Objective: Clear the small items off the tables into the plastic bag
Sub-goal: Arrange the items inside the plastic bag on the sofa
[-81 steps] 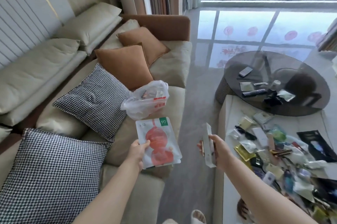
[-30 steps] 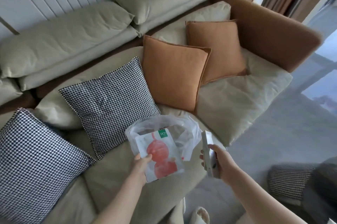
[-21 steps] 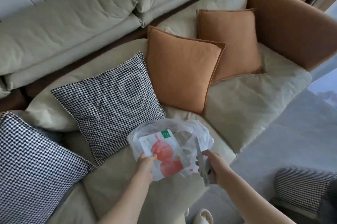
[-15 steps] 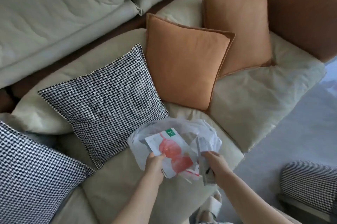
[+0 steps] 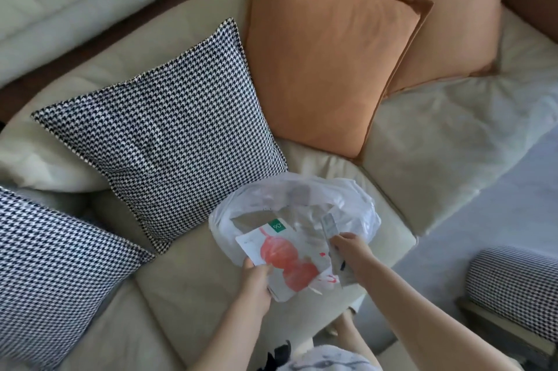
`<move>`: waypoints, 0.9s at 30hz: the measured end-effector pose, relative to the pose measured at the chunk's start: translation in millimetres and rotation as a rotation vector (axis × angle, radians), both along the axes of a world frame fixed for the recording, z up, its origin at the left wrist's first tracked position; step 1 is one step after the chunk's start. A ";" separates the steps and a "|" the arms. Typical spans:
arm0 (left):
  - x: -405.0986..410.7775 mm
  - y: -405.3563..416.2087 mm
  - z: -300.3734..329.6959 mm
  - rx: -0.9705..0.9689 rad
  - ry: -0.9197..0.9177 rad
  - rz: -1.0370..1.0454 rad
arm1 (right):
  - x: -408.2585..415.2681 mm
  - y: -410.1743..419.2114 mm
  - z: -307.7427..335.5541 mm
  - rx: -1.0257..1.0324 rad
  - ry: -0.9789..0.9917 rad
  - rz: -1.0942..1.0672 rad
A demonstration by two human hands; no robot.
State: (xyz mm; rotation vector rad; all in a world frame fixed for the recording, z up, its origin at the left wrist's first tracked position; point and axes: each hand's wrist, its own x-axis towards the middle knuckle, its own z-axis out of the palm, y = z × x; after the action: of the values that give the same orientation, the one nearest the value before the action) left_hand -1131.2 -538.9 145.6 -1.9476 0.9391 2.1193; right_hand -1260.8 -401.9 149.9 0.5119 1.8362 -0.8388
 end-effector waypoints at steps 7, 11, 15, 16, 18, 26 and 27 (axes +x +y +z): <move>-28.0 -9.4 -27.2 0.015 0.015 0.038 | -18.0 -22.6 -30.2 0.132 0.057 0.193; -46.8 -9.6 -46.6 0.084 0.023 0.157 | -22.2 -27.4 -48.4 0.135 0.195 0.102; -45.8 -1.1 -48.2 0.100 0.017 0.048 | -16.6 -21.2 -53.2 0.098 0.253 0.138; -42.6 1.2 -46.8 0.115 0.019 0.046 | -13.7 -18.0 -51.6 0.093 0.244 0.167; -34.0 4.6 -41.2 0.128 0.005 0.023 | -8.0 -11.1 -48.0 0.090 0.230 0.197; -5.1 9.2 -27.5 0.085 -0.021 -0.132 | 15.6 15.9 -29.9 0.032 0.218 0.190; -4.0 10.3 -25.5 0.065 -0.031 -0.158 | 18.4 19.4 -26.1 0.020 0.217 0.171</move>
State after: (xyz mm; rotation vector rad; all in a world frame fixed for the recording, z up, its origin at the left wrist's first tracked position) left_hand -1135.2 -528.7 120.0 -1.8062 0.9708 2.0018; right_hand -1242.4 -382.5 123.8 0.2792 2.0557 -0.7839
